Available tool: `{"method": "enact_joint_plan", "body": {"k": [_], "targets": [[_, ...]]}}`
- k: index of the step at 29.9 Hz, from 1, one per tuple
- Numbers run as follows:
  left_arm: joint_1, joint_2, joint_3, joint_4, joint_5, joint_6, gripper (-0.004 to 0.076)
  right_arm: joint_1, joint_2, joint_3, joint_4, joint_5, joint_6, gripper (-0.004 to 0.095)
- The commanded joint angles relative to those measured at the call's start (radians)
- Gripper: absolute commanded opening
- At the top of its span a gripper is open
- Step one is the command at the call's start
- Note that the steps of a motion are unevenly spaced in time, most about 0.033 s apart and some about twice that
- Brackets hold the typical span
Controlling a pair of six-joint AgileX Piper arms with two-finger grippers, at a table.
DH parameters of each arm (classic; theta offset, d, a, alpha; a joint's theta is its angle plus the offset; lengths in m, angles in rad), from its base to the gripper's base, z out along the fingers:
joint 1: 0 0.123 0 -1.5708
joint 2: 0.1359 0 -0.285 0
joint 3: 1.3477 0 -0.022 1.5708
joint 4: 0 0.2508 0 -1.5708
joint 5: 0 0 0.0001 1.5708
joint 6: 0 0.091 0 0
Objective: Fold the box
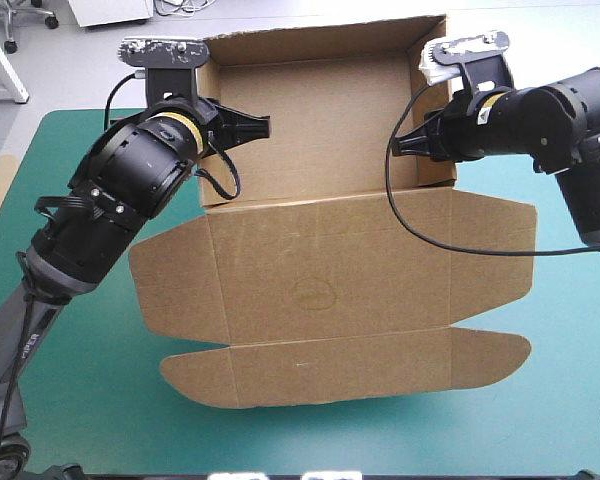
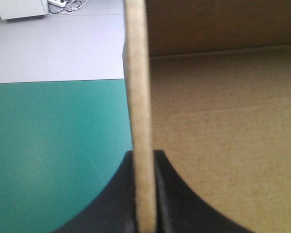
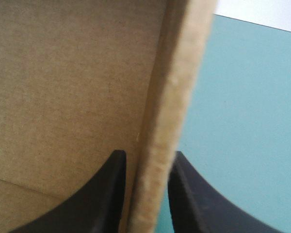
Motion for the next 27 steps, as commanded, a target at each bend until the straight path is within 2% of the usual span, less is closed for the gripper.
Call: {"method": "enact_joint_plan", "body": {"k": [1, 9, 16, 19, 27], "targets": [[-0.013, 0.002, -0.029, 0.02, -0.034, 0.037, -0.001, 0.005, -0.01, -0.023, -0.009, -0.004, 0.012, 0.0004], [0.036, 0.062, -0.029, 0.008, -0.006, 0.053, -0.001, 0.005, 0.024, -0.023, -0.028, -0.004, 0.034, 0.0004], [0.214, 0.074, -0.029, -0.251, 0.002, 0.17, -0.001, 0.005, 0.07, -0.023, -0.013, -0.004, 0.034, 0.0004], [0.259, 0.088, -0.029, -0.289, 0.003, 0.195, -0.001, 0.005, 0.089, -0.023, -0.011, -0.004, 0.034, 0.0004], [0.277, 0.182, -0.029, -0.334, 0.021, 0.235, -0.001, 0.005, 0.161, -0.023, -0.003, -0.002, 0.041, 0.0003]]}}
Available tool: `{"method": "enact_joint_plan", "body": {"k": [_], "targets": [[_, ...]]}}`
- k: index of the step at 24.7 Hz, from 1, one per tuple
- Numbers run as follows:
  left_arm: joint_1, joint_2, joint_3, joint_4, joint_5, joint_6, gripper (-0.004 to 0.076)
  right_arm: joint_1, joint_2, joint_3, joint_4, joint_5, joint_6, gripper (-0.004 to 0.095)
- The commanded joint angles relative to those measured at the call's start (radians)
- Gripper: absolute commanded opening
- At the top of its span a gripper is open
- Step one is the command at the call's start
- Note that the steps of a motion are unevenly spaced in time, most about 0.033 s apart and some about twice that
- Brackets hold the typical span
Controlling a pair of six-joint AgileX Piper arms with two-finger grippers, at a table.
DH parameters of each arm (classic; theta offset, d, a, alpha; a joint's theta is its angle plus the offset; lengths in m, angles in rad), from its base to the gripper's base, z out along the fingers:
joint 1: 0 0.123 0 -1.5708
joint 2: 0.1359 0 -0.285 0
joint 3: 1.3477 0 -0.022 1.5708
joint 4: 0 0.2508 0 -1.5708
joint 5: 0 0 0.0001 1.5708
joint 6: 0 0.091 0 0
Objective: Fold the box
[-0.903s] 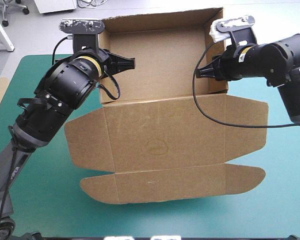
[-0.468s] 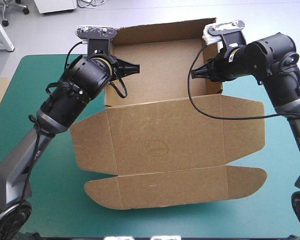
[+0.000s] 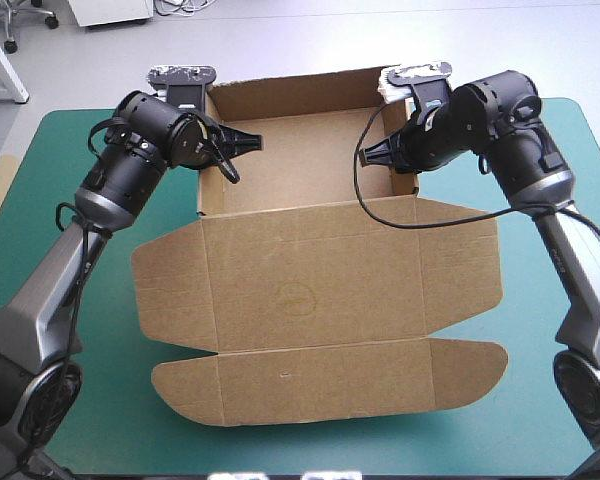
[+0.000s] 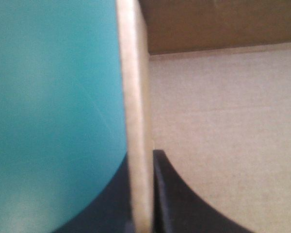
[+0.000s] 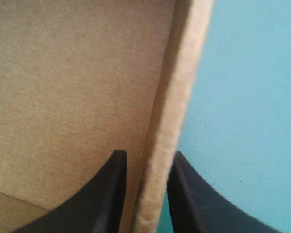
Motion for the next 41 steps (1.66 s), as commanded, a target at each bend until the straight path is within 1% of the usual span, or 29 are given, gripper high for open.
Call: {"method": "enact_joint_plan", "body": {"k": [1, 11, 17, 19, 23, 28, 32, 41], "targets": [[0.003, 0.005, -0.026, 0.01, -0.008, 0.037, -0.001, -0.004, -0.017, -0.025, -0.016, -0.003, 0.001, 0.0004], [0.003, 0.078, -0.026, 0.006, -0.018, 0.057, -0.001, -0.004, 0.069, -0.025, -0.019, -0.003, 0.001, 0.0003], [0.03, 0.106, -0.026, -0.008, -0.022, 0.075, -0.001, -0.004, 0.125, -0.025, -0.015, -0.003, 0.001, 0.0003], [0.051, 0.115, -0.026, -0.036, -0.028, 0.109, -0.001, -0.004, 0.154, -0.023, -0.015, -0.003, 0.001, 0.0003], [0.083, 0.142, -0.026, -0.077, -0.032, 0.126, -0.001, -0.004, 0.199, -0.023, -0.015, -0.003, 0.001, 0.0003], [0.083, 0.215, -0.026, -0.115, -0.035, 0.154, -0.001, -0.01, 0.239, -0.025, -0.017, -0.007, 0.005, 0.0002], [0.083, 0.259, -0.026, -0.132, -0.037, 0.172, -0.001, -0.036, 0.272, -0.025, 0.02, -0.005, 0.016, 0.0001], [0.083, 0.268, -0.026, -0.142, -0.043, 0.183, -0.001, -0.043, 0.299, -0.025, 0.058, -0.003, 0.016, 0.0001]]}}
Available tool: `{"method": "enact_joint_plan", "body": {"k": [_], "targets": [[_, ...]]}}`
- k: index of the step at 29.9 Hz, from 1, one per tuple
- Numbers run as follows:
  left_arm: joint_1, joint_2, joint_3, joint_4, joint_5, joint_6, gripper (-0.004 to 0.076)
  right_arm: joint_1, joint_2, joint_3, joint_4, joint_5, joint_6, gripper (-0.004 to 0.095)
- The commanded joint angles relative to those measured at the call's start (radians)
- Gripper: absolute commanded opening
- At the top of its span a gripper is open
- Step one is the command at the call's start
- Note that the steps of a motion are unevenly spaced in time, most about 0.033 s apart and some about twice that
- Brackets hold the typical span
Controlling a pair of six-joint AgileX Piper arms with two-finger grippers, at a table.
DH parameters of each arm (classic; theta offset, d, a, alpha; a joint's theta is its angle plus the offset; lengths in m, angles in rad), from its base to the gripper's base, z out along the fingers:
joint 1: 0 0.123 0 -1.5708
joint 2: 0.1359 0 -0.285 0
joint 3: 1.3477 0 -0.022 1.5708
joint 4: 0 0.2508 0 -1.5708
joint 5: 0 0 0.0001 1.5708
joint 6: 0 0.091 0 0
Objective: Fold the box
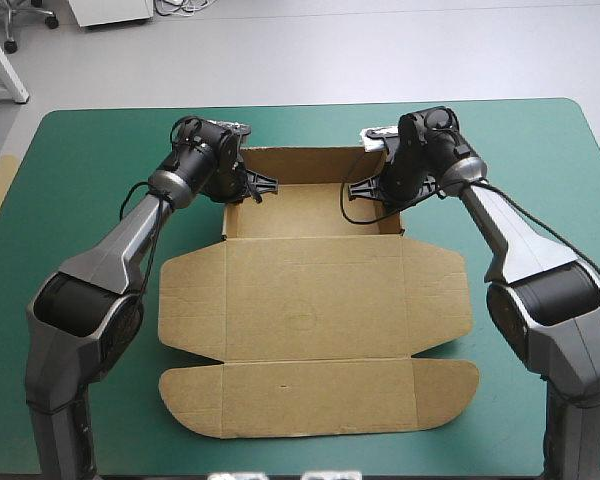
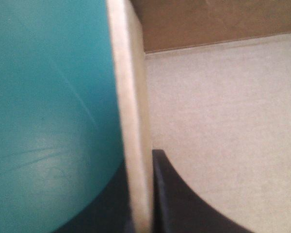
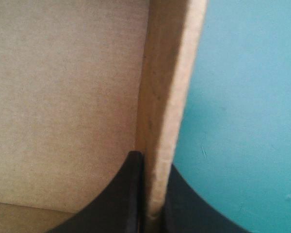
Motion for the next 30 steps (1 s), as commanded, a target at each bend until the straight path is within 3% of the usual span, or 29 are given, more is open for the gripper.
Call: {"method": "enact_joint_plan", "body": {"k": [1, 30], "targets": [[-0.006, -0.051, -0.029, 0.002, -0.009, 0.036, -0.001, -0.003, -0.057, -0.031, 0.022, -0.001, -0.025, 0.0001], [0.012, 0.017, -0.01, -0.058, -0.005, 0.059, -0.001, -0.003, -0.023, -0.031, 0.026, -0.024, -0.027, 0.0001]]}}
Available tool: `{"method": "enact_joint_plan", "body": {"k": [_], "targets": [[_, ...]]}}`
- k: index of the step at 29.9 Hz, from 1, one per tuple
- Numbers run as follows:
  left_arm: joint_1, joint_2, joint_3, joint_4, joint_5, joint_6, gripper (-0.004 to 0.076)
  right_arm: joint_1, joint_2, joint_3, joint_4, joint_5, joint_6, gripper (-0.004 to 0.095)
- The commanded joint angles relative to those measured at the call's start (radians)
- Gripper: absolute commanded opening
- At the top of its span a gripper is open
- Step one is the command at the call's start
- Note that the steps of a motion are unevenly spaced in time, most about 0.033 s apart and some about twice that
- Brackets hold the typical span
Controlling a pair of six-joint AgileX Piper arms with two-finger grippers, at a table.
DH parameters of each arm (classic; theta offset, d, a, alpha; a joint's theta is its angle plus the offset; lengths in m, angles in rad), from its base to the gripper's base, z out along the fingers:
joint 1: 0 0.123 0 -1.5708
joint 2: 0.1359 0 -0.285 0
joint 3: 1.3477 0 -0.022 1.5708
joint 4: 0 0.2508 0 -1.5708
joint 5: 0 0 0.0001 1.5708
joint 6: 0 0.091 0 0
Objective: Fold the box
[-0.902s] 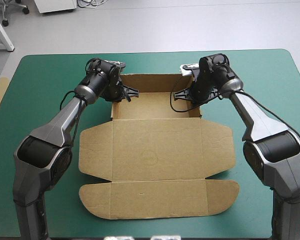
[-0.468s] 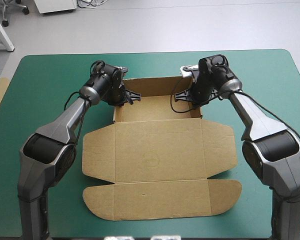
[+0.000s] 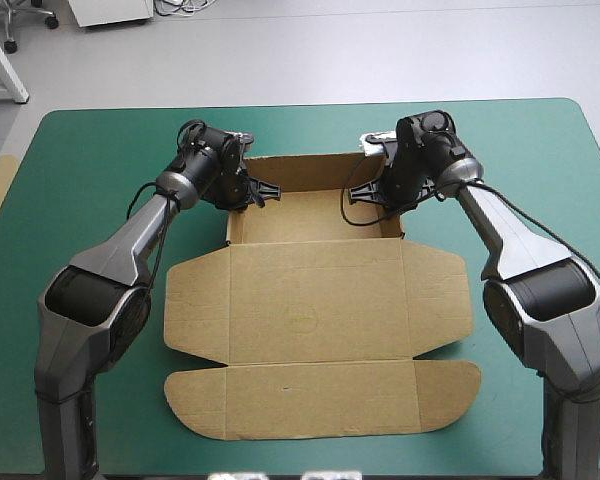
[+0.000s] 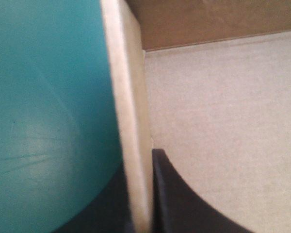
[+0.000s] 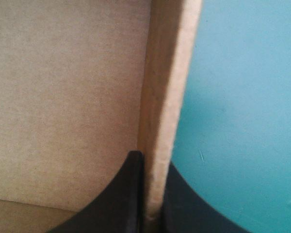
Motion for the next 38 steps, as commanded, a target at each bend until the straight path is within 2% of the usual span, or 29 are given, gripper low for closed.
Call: {"method": "enact_joint_plan", "body": {"k": [1, 7, 9, 13, 16, 20, 23, 28, 38], "targets": [[-0.004, -0.042, -0.014, -0.004, 0.003, 0.044, -0.001, -0.001, -0.05, -0.033, 0.033, -0.025, -0.028, 0.0001], [-0.004, -0.042, -0.014, 0.011, -0.013, 0.049, -0.0005, -0.001, -0.05, -0.033, 0.029, -0.035, -0.042, 0.0003], [-0.004, -0.042, -0.014, 0.004, -0.023, 0.072, 0.0019, -0.001, -0.05, -0.033, 0.029, -0.042, -0.061, 0.004], [-0.004, -0.042, -0.014, -0.008, -0.042, 0.095, 0.0132, -0.001, -0.05, -0.033, 0.029, -0.046, -0.087, 0.0243], [-0.004, -0.044, -0.014, -0.016, -0.054, 0.095, 0.0252, -0.001, -0.05, -0.033, 0.029, -0.055, -0.101, 0.0463], [-0.004, -0.044, -0.017, -0.016, -0.077, 0.095, 0.0424, -0.001, -0.05, -0.035, 0.013, -0.062, -0.103, 0.0659], [-0.004, -0.044, -0.017, -0.009, -0.088, 0.091, 0.0484, -0.001, -0.05, -0.035, -0.02, -0.065, -0.116, 0.067], [-0.004, -0.044, -0.017, 0.017, -0.101, 0.091, 0.0483, -0.001, -0.05, -0.042, -0.063, -0.08, -0.12, 0.067], [-0.004, -0.047, -0.017, 0.019, -0.129, 0.091, 0.0483, -0.001, -0.049, -0.044, -0.045, -0.109, -0.114, 0.067]]}}
